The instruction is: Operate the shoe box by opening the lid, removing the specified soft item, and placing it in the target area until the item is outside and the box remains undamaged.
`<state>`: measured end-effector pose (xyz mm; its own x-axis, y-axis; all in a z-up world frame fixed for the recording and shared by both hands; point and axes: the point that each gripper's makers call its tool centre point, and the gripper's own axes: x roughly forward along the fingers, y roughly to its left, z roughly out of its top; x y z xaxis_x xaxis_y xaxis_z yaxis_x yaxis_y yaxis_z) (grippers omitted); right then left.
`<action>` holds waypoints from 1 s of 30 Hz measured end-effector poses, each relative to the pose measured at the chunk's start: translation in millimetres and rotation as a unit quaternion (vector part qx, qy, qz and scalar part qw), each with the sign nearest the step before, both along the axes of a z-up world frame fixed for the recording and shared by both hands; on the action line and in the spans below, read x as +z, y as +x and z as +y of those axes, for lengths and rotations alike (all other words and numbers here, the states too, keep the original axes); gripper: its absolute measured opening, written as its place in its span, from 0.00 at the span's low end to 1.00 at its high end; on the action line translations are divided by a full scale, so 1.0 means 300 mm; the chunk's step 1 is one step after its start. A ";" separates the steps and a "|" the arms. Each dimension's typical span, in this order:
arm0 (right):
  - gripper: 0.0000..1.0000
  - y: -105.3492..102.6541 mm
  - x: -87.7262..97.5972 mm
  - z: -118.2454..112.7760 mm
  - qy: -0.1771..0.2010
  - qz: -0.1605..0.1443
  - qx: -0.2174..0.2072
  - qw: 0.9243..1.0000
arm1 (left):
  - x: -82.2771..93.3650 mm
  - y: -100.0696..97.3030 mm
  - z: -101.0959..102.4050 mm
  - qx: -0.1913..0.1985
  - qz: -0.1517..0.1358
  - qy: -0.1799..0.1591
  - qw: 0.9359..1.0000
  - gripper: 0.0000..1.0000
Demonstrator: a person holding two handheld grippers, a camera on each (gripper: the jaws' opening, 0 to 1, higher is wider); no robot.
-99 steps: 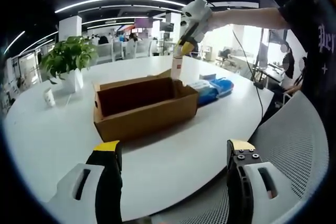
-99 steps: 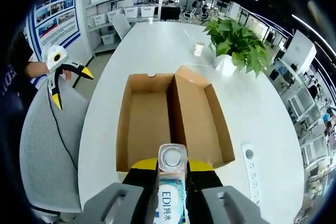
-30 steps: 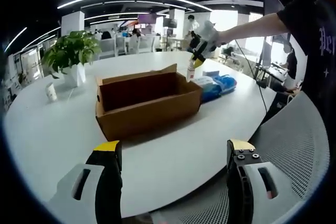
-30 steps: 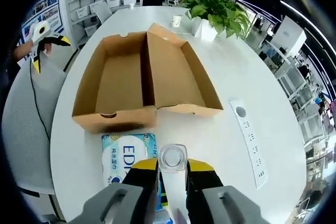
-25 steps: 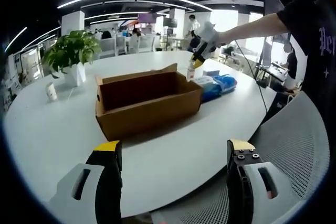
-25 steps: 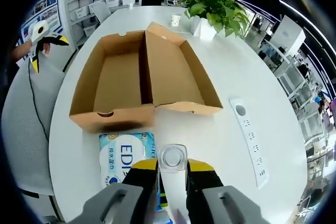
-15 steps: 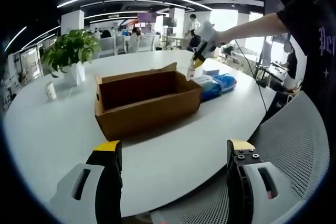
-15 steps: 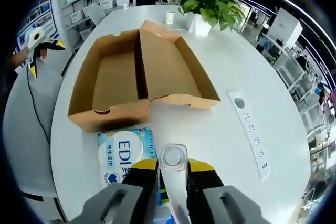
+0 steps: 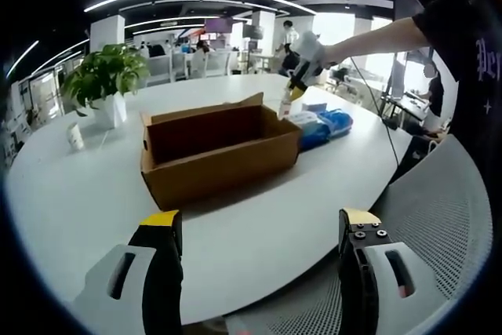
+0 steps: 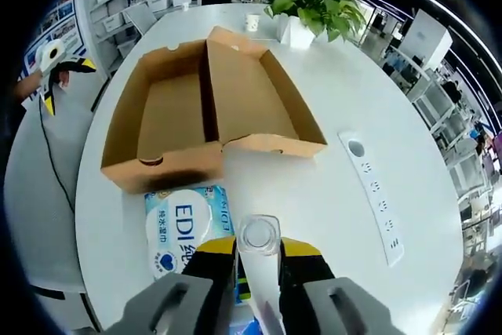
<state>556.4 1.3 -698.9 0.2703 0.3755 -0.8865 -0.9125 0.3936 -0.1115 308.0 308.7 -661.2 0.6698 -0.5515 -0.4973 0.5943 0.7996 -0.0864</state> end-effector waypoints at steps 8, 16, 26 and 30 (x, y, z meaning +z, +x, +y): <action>0.20 0.005 0.001 -0.007 -0.002 -0.001 -0.004 1.000 | 0.000 -0.002 -0.003 -0.003 0.001 -0.001 1.000 0.81; 0.22 0.014 0.013 -0.005 0.000 -0.005 -0.009 1.000 | 0.001 -0.002 -0.005 -0.004 0.000 -0.002 1.000 0.81; 0.23 0.039 0.034 0.008 0.000 -0.011 -0.010 1.000 | 0.000 0.000 -0.001 -0.002 0.000 0.000 1.000 0.80; 0.20 0.041 0.037 0.018 -0.003 -0.007 -0.009 1.000 | 0.001 0.001 0.001 0.000 -0.001 0.000 1.000 0.80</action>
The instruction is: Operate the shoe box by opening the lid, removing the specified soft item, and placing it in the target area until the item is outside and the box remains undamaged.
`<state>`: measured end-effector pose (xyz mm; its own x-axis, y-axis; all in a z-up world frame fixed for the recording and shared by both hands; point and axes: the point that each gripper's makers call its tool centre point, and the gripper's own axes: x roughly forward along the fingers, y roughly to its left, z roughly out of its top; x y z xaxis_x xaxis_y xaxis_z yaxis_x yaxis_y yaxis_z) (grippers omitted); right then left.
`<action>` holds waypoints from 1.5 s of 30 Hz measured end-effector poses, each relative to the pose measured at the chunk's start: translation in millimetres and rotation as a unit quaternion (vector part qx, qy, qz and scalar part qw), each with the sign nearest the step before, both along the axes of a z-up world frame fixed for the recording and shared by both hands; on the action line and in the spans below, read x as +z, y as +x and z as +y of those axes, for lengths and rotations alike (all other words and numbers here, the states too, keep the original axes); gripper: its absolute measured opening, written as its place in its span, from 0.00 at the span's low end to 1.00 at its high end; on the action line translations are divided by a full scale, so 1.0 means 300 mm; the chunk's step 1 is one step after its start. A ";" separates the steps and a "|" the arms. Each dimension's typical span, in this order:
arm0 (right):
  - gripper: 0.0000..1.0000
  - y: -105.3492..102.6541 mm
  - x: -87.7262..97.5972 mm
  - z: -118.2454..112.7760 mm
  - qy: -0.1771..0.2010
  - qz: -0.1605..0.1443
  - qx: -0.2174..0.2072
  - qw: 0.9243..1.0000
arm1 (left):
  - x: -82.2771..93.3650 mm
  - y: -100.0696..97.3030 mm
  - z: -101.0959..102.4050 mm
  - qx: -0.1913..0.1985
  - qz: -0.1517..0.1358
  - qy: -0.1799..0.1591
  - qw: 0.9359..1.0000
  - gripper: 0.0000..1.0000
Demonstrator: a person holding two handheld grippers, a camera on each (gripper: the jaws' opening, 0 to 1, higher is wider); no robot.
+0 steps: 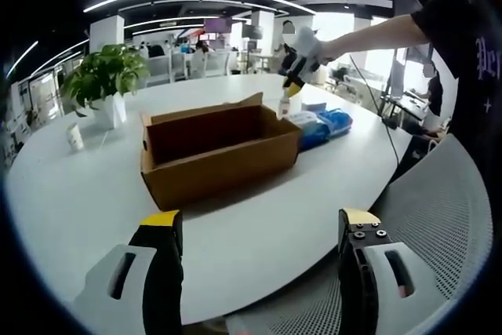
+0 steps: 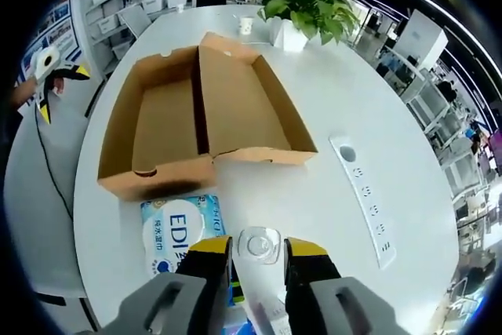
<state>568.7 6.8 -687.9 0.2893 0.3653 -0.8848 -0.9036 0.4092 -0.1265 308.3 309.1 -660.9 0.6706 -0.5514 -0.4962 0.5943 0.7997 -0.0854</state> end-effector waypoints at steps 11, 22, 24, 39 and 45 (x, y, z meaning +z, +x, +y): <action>0.16 -0.022 -0.006 0.008 -0.039 -0.003 0.101 0.994 | 0.000 0.002 0.004 0.003 0.000 -0.001 1.000 0.80; 0.16 -0.021 -0.011 0.006 -0.064 -0.001 0.162 0.985 | 0.000 0.003 0.007 0.006 -0.001 -0.001 1.000 0.80; 0.17 -0.020 -0.011 0.003 -0.070 0.000 0.170 0.983 | 0.001 0.003 0.008 0.007 -0.001 -0.001 1.000 0.80; 0.17 -0.024 -0.014 0.003 -0.075 0.004 0.173 0.982 | 0.001 0.004 0.008 0.008 -0.001 -0.003 1.000 0.80; 0.17 -0.023 -0.016 -0.003 -0.082 -0.001 0.174 0.981 | 0.002 0.004 0.007 0.008 -0.002 -0.003 1.000 0.80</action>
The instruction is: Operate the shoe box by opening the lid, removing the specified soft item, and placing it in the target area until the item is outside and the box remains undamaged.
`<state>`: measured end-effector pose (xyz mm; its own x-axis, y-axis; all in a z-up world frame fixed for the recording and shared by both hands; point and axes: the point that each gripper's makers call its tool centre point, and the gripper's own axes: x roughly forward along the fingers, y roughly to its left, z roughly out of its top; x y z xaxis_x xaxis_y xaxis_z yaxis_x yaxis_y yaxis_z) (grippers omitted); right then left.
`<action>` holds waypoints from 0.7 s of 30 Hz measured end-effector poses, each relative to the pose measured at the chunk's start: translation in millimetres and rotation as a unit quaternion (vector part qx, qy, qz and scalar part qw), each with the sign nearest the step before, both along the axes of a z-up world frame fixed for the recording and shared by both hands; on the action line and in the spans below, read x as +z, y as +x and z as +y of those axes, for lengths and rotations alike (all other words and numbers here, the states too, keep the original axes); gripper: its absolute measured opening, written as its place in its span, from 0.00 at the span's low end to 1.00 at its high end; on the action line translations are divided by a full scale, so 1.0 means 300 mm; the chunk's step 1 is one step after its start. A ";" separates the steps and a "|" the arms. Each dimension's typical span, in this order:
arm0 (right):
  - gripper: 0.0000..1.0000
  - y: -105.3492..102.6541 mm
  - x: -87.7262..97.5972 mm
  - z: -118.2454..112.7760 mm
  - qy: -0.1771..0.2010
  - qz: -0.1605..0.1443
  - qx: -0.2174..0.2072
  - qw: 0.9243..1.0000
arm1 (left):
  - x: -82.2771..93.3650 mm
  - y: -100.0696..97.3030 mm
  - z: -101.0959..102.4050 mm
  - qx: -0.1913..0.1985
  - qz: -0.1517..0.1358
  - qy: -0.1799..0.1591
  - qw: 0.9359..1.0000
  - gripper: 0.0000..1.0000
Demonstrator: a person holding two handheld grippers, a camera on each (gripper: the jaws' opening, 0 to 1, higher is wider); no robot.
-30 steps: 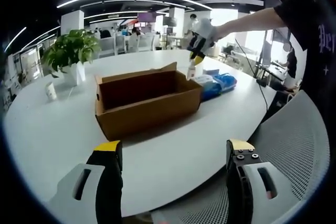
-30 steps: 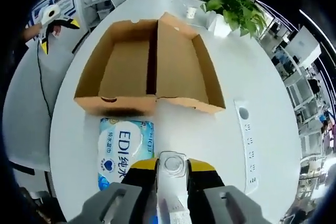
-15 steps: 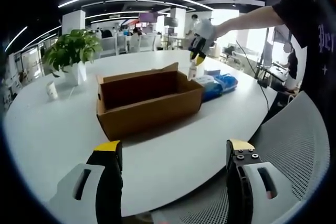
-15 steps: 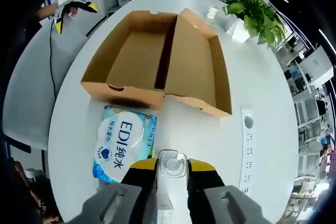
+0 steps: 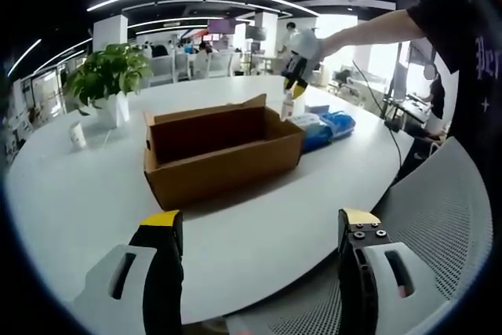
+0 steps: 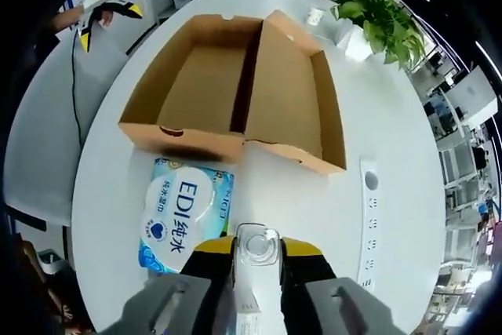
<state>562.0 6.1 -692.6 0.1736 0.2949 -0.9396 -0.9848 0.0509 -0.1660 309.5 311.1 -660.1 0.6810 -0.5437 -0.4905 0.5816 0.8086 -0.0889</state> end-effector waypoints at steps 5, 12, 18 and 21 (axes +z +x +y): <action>0.19 0.000 0.001 0.007 0.002 -0.002 -0.002 1.000 | 0.001 0.001 0.002 0.002 -0.001 0.000 1.000 0.80; 0.19 0.005 0.003 0.013 0.003 -0.004 -0.001 1.000 | 0.001 0.001 0.003 0.002 -0.001 0.000 1.000 0.80; 0.26 0.011 0.009 0.013 0.009 -0.007 -0.015 1.000 | 0.003 0.003 0.003 0.003 -0.003 -0.001 1.000 0.81; 0.29 0.014 0.013 0.014 0.014 -0.009 -0.020 1.000 | 0.003 0.004 0.004 0.003 -0.004 0.001 1.000 0.81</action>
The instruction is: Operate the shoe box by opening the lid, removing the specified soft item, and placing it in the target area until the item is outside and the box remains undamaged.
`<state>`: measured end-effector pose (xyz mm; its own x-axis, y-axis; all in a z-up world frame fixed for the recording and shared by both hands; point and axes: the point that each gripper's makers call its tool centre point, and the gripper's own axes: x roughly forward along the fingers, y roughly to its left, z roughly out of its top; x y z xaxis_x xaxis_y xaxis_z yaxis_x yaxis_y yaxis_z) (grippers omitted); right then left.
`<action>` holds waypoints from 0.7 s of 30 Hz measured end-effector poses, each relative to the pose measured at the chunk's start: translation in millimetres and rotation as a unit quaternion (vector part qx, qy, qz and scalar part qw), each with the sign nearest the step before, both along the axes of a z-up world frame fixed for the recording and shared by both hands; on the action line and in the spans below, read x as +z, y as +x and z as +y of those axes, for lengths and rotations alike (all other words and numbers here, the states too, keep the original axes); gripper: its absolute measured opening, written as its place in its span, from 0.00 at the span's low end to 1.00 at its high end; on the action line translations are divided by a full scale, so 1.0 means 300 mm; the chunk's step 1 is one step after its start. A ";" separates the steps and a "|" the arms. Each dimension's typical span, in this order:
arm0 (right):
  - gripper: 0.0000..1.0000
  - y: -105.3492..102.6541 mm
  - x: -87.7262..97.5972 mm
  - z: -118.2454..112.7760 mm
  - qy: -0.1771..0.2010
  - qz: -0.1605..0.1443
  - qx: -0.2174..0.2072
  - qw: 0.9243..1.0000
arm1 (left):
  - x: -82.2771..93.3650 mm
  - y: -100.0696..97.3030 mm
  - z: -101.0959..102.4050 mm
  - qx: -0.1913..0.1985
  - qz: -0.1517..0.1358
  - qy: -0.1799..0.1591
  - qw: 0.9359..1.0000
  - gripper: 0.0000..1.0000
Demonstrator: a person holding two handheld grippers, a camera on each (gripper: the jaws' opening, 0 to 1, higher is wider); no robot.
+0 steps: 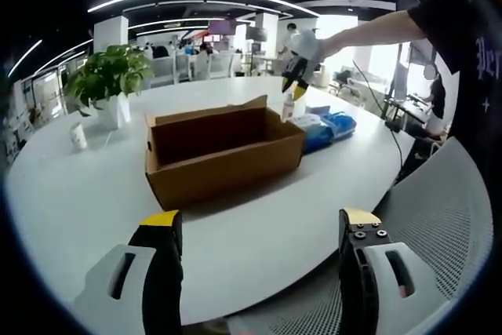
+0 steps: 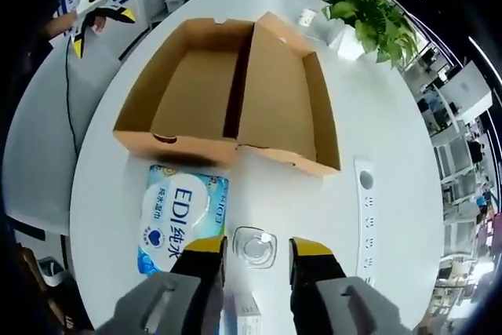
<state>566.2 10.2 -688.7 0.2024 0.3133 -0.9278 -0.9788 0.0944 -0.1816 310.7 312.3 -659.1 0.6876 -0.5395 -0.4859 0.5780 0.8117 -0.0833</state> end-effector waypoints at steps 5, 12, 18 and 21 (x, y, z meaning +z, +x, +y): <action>0.32 -0.001 0.005 0.007 0.008 0.000 -0.010 1.000 | 0.000 -0.001 0.000 -0.001 0.000 0.003 1.000 0.81; 0.36 0.018 0.025 0.024 0.031 -0.006 -0.034 0.999 | 0.015 0.011 0.011 0.008 -0.014 0.005 1.000 0.82; 0.41 0.035 0.042 0.043 0.054 -0.011 -0.056 0.997 | 0.006 0.013 0.019 0.012 -0.008 0.019 1.000 0.81; 0.42 0.039 0.045 0.042 0.053 -0.014 -0.063 0.997 | 0.006 0.015 0.027 0.017 -0.002 0.020 1.000 0.80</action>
<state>578.1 22.7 -675.2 0.2706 0.3792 -0.8849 -0.9530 0.2358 -0.1904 315.3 320.4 -657.5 0.7081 -0.4953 -0.5033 0.5497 0.8340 -0.0476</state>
